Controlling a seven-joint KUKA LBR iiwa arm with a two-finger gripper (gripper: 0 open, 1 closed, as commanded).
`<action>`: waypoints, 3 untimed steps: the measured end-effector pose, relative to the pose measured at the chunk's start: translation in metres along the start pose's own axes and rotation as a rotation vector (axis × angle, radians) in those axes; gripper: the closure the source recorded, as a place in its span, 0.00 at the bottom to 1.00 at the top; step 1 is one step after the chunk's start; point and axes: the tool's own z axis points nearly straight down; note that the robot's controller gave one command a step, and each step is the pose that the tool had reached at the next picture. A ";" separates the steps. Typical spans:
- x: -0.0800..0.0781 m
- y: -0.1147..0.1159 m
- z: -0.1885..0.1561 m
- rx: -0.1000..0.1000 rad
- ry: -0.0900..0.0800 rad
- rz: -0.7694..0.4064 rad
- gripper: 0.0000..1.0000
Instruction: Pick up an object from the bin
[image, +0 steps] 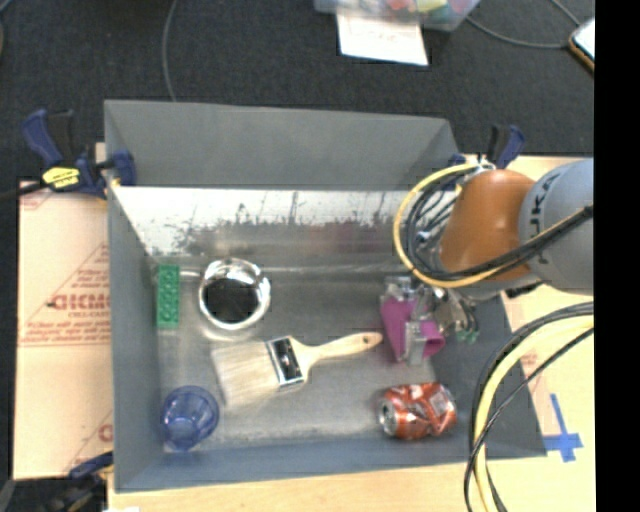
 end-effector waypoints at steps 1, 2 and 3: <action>0.000 0.000 0.000 0.001 0.000 -0.001 1.00; 0.006 -0.003 -0.007 0.000 -0.001 0.010 1.00; -0.008 -0.001 -0.116 0.002 -0.017 0.040 1.00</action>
Offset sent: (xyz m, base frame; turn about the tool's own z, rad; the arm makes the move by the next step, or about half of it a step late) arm -0.0074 -0.0019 0.0055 0.0126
